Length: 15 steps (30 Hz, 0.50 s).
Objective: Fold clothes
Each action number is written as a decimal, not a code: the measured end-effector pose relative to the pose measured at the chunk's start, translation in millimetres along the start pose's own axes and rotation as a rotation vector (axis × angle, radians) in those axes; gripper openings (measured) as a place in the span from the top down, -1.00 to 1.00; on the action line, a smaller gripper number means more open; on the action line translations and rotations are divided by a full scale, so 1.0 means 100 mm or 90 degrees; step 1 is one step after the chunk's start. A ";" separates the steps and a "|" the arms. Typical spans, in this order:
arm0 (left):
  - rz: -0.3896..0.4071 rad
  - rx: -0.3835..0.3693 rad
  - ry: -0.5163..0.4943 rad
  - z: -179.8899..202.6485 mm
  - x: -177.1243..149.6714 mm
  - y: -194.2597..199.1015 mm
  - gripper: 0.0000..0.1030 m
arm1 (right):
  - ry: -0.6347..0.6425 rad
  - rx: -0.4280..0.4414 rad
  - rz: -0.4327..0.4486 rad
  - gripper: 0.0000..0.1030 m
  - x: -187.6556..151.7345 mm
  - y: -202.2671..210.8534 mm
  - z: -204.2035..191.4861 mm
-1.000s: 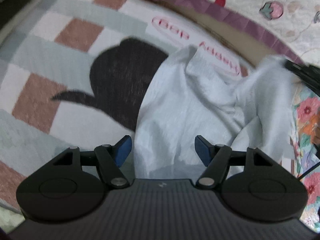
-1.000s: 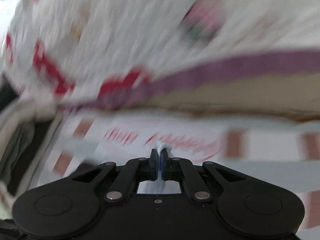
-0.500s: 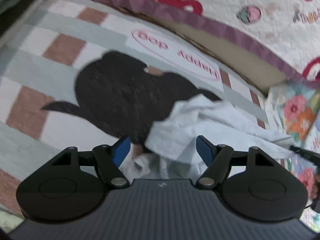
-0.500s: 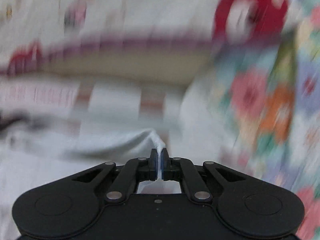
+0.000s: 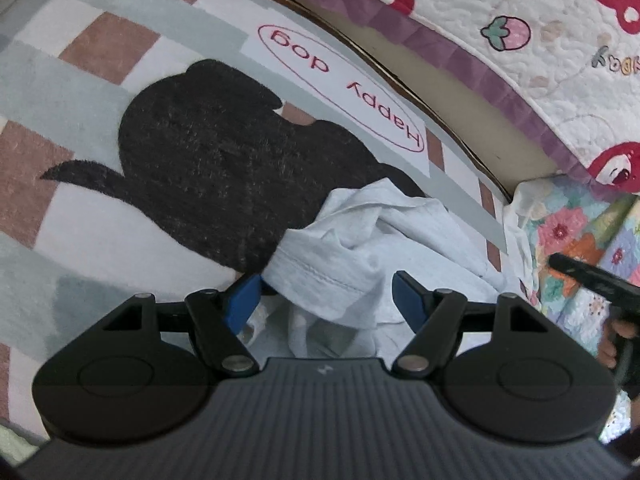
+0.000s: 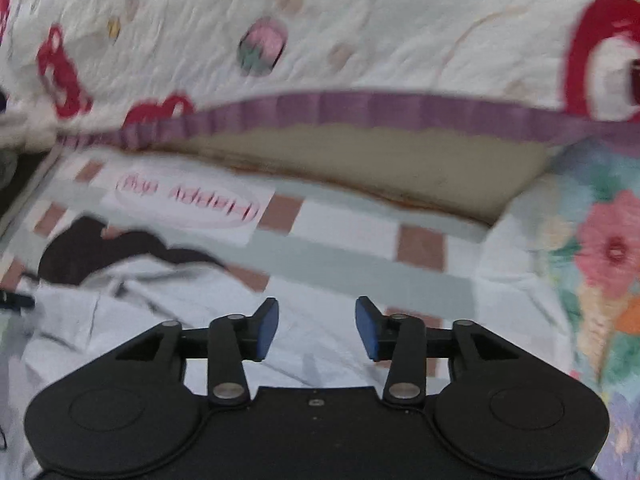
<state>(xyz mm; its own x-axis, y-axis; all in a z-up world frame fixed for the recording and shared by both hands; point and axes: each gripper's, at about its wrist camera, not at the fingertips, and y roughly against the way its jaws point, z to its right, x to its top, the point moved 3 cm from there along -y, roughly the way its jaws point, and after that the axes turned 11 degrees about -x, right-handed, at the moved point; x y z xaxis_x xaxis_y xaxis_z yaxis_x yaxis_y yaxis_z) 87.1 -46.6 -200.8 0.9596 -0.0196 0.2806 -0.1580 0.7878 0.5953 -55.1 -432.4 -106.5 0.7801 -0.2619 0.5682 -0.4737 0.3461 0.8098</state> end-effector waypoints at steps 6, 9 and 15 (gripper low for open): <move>0.027 0.057 -0.054 0.08 0.02 -0.01 0.25 | 0.005 -0.019 -0.027 0.39 0.09 -0.59 0.13; 0.011 0.034 -0.076 0.14 0.02 -0.07 0.36 | 0.002 0.040 -0.032 0.40 0.17 -0.73 0.13; 0.004 -0.017 -0.101 0.28 0.00 -0.23 0.37 | 0.072 0.122 -0.088 0.34 0.09 -0.99 -0.05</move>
<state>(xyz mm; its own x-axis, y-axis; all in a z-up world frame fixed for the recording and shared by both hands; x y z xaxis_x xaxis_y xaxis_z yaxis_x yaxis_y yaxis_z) 84.3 -81.4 -193.5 0.9097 -0.1093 0.4007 -0.1560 0.8041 0.5737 0.7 -464.7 -181.9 0.8784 -0.1880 0.4395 -0.4204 0.1337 0.8974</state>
